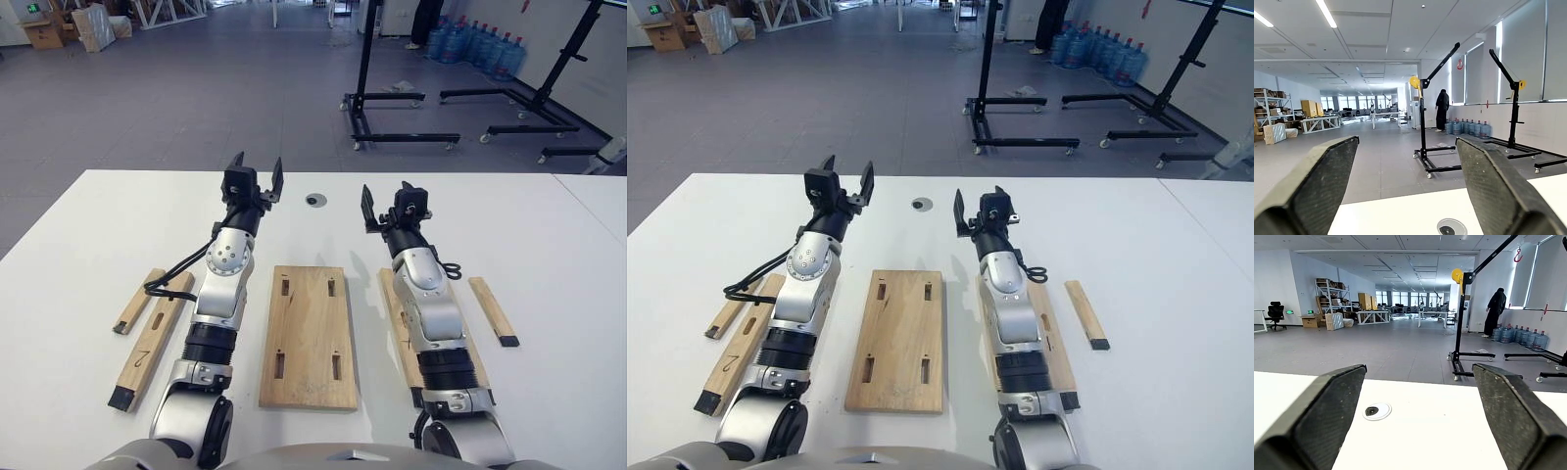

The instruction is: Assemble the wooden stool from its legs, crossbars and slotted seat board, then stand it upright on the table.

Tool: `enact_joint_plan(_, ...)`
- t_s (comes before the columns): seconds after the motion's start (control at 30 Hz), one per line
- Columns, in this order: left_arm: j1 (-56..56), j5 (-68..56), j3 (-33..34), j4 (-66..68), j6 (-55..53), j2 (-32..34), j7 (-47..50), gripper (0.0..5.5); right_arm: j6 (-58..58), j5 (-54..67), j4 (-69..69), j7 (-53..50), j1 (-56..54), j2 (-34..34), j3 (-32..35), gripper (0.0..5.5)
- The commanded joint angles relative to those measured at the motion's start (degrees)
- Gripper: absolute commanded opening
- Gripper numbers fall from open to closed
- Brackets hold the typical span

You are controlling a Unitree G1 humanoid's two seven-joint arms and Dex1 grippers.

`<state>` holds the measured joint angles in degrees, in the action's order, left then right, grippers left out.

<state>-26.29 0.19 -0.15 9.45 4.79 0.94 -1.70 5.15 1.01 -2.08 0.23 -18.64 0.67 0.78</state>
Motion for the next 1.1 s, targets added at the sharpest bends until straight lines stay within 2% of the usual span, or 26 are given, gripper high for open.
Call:
enact_joint_plan(0.03, 0.66, 0.02, 0.16, 0.36, -1.20, -0.23, 0.50, 3.63, -0.41, -0.75, 0.31, 0.01, 0.47, 0.36, -0.44, 4.00)
enact_joint_plan(0.37, 0.02, -0.05, 0.12, 0.69, -2.70, -0.11, -0.19, 3.63, -0.56, -1.15, -0.55, -0.12, 0.07, -0.09, -0.80, 4.00)
enact_joint_plan(0.57, 1.03, 2.09, -0.75, -0.14, -2.68, -0.39, 1.51, 3.63, 2.37, 3.68, 3.29, 2.25, 1.97, 0.32, 1.82, 4.00)
enact_joint_plan(0.7, 4.72, 2.17, 0.80, -3.87, -4.17, -0.07, 3.25, 3.63, 10.63, 10.44, 9.62, 7.01, 6.34, 8.33, 10.67, 4.00)
enact_joint_plan(0.8, 8.36, 1.29, 0.88, -7.70, -4.19, -1.01, 3.70, 3.63, 15.23, 15.09, 6.96, 11.06, 9.48, 14.24, 17.18, 4.00)
enact_joint_plan(0.9, 10.82, 0.95, 1.29, -10.73, -5.28, -1.57, 4.64, 3.63, 17.55, 17.52, 4.47, 16.14, 13.66, 18.87, 20.09, 4.00)
enact_joint_plan(1.1, 12.73, 1.48, 0.40, -13.17, -6.13, -2.14, 5.17, 3.63, 17.06, 18.39, -1.06, 20.49, 18.77, 23.42, 23.36, 4.00)
